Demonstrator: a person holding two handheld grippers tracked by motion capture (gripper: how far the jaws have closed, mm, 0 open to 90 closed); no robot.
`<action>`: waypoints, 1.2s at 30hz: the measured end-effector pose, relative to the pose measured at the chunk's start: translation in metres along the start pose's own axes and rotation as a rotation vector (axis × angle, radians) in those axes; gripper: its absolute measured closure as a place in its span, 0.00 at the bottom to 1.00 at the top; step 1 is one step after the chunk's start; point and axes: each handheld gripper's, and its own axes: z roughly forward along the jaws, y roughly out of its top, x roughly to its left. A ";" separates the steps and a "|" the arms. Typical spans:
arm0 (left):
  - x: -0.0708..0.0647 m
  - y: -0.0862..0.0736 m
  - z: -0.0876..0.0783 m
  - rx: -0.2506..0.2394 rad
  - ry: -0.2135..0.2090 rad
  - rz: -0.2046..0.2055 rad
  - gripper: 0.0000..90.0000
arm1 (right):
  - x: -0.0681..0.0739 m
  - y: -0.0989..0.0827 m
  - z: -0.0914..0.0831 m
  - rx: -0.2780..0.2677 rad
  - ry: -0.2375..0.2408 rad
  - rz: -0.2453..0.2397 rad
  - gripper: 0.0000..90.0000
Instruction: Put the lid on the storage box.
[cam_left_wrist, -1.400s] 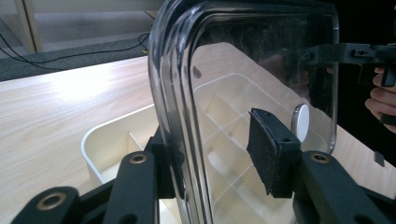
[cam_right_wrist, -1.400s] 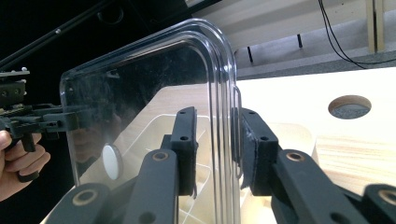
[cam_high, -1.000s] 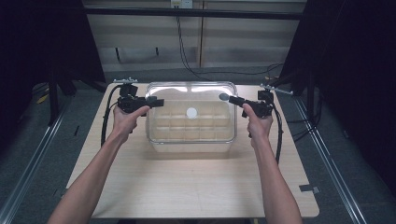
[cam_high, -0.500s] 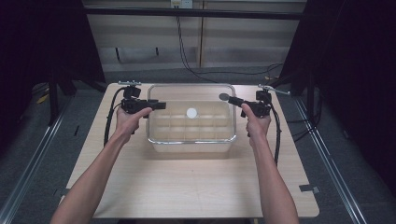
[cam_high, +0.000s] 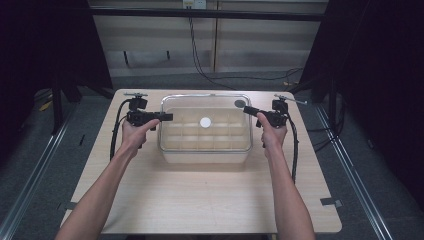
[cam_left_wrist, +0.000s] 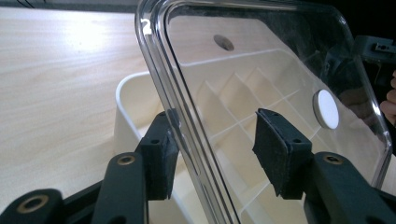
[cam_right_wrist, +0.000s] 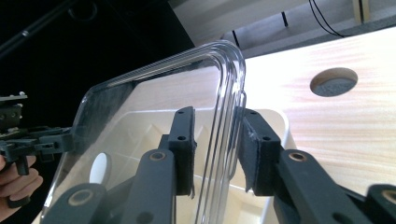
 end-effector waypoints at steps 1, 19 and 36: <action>0.001 0.000 0.000 0.000 0.002 -0.003 0.56 | -0.001 0.000 0.001 0.006 -0.005 0.006 0.75; 0.000 -0.001 0.005 0.039 0.095 0.047 0.57 | -0.009 -0.006 0.012 0.066 -0.072 -0.004 0.68; 0.008 -0.006 0.007 0.045 0.088 0.022 0.58 | -0.008 -0.005 0.024 0.132 -0.132 -0.051 0.63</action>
